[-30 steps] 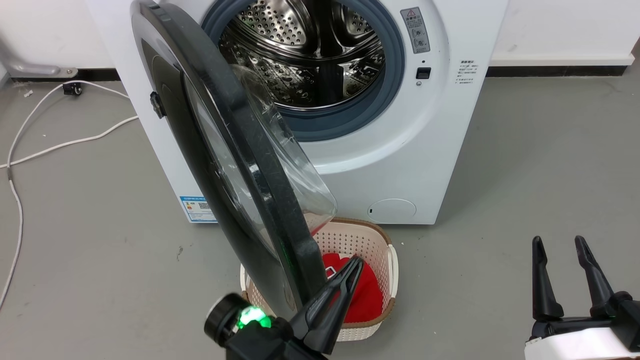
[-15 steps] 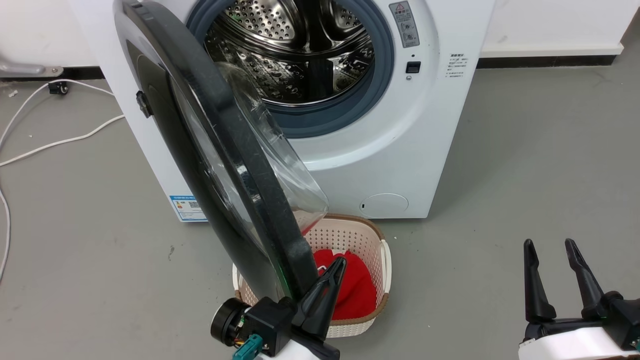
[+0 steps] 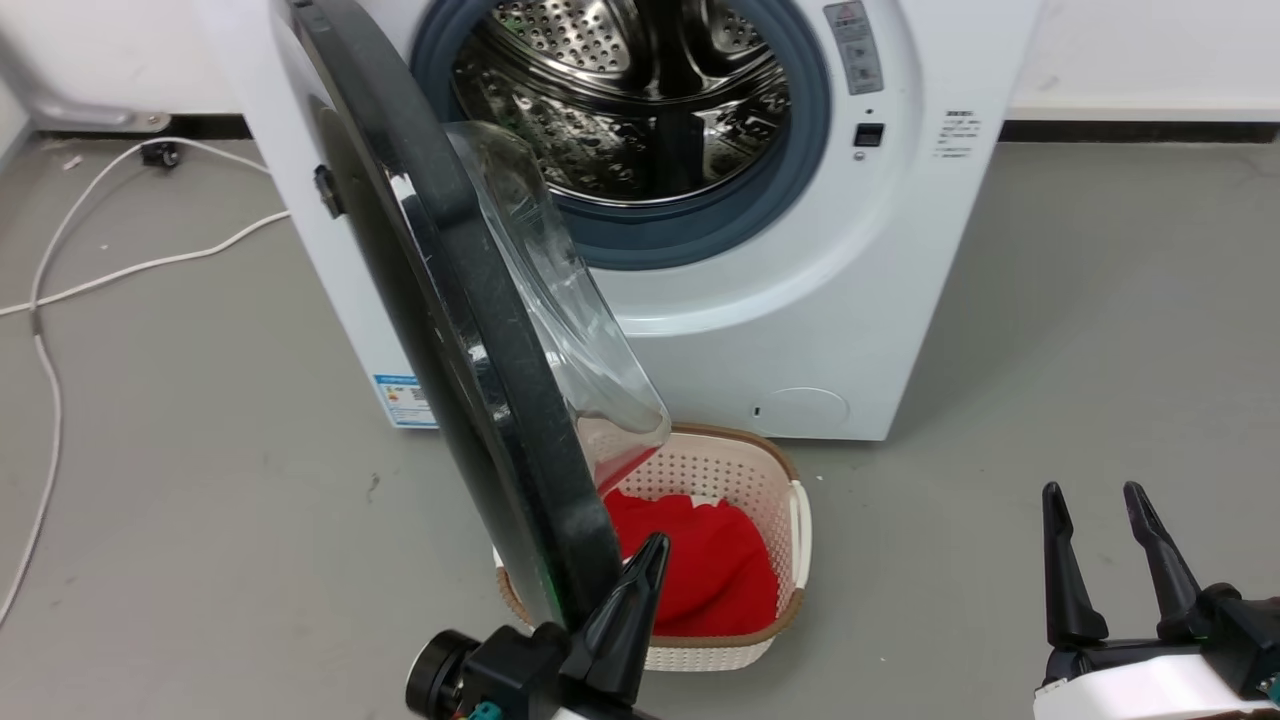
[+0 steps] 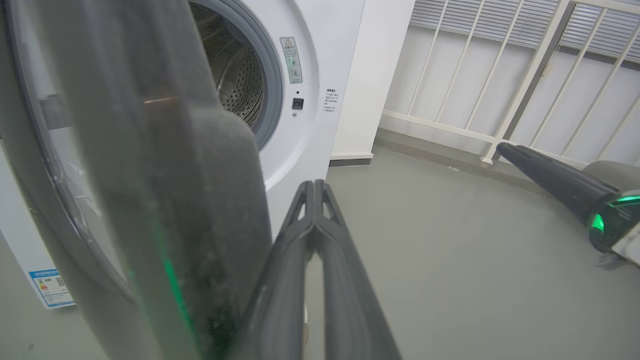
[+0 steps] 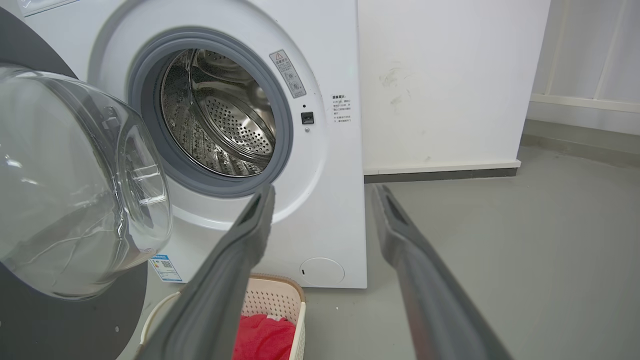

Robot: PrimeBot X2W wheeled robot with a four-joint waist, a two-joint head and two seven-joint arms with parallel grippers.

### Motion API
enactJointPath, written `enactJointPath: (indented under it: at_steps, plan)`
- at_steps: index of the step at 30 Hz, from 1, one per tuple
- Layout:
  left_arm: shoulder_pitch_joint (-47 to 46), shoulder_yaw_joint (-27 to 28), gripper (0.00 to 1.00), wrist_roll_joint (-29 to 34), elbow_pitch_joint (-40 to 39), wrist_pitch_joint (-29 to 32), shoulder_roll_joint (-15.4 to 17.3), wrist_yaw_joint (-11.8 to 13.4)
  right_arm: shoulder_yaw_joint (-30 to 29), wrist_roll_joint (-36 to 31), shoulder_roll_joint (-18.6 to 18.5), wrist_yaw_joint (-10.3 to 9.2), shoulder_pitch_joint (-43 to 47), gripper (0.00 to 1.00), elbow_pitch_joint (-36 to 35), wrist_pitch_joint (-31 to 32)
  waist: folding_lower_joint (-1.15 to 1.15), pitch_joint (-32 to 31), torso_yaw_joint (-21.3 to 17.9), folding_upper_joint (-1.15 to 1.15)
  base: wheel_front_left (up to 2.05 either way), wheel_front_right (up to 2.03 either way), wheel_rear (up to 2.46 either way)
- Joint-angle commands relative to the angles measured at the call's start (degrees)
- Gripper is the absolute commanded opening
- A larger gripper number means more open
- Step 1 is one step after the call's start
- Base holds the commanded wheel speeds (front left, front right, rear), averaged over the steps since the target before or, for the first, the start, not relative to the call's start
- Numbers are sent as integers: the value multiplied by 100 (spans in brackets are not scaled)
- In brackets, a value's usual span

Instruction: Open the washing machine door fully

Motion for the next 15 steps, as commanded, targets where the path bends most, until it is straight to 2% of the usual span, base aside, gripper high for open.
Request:
enactJointPath:
  at_steps: [1, 15]
  plan:
    - [116, 158, 0, -33, -35, -19, 121, 115, -3, -3, 14, -4, -34, 100, -5, -8, 0, -1, 143, 0, 0, 0, 0]
    - [833, 575, 0, 1, -803, -86, 439, 516, -58, -216, 12, -4, 51, 100, -219, 241, 0, 123, 1470, 0, 0, 0, 0]
